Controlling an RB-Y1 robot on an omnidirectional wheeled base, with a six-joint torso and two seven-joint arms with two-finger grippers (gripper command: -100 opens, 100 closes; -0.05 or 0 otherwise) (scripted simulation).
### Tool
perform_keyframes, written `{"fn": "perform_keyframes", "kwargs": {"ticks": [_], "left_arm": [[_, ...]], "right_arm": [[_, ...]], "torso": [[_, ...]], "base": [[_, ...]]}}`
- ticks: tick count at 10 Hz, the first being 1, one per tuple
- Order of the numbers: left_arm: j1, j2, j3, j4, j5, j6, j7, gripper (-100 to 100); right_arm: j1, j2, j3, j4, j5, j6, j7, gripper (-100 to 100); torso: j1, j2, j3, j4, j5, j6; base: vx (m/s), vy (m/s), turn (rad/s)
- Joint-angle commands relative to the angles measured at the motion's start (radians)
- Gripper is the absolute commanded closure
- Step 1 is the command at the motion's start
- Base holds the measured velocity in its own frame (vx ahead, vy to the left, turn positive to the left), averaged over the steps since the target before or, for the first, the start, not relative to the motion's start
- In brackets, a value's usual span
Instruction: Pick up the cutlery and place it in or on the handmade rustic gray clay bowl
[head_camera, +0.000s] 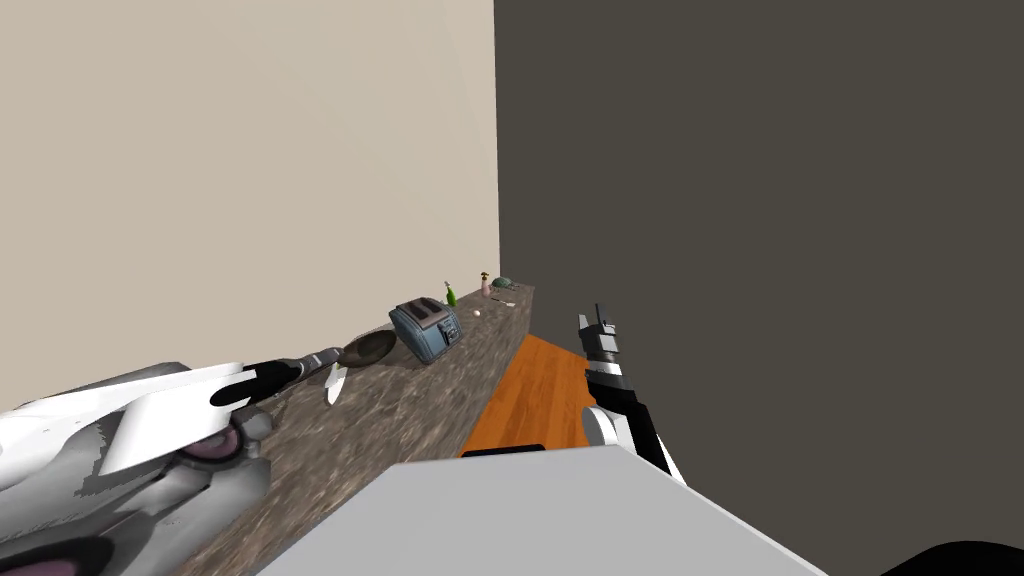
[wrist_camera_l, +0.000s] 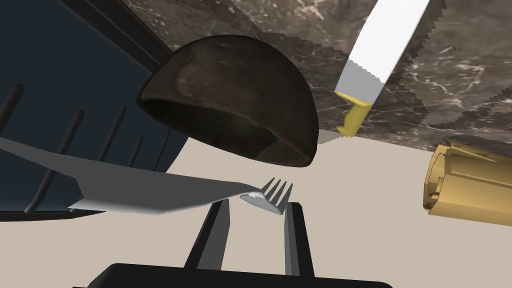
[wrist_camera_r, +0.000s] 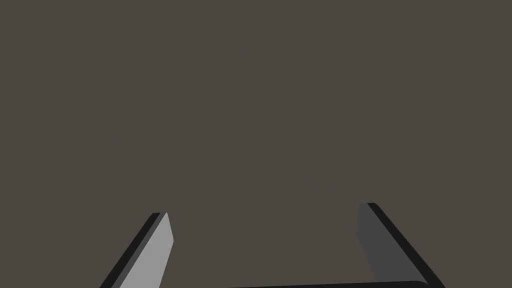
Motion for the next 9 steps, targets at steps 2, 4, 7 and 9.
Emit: {"fn": "perform_keyframes", "kwargs": {"ticks": [2,4,7,9], "left_arm": [[-0.002,0.044,-0.022,0.02,0.047,-0.011,0.017,100],[0.011,0.082,-0.042,0.033,0.09,-0.022,0.032,100],[0.027,0.113,-0.066,0.044,0.131,-0.031,0.042,100],[0.048,0.142,-0.101,0.053,0.178,-0.043,0.045,100]], "right_arm": [[0.0,0.0,0.0,0.0,0.0,0.0,0.0,0],[0.0,0.0,0.0,0.0,0.0,0.0,0.0,0],[0.0,0.0,0.0,0.0,0.0,0.0,0.0,0],[0.0,0.0,0.0,0.0,0.0,0.0,0.0,0]], "torso": [[0.003,0.0,0.0,0.0,-0.001,0.0],[0.006,-0.001,0.0,0.001,-0.002,0.0],[0.007,-0.004,-0.002,0.0,-0.001,0.001],[0.006,-0.004,-0.002,0.0,-0.002,0.001]], "base": [[0.004,0.049,-0.136],[0.022,0.053,-0.203],[0.032,0.056,-0.2],[0.044,0.037,-0.229]]}}
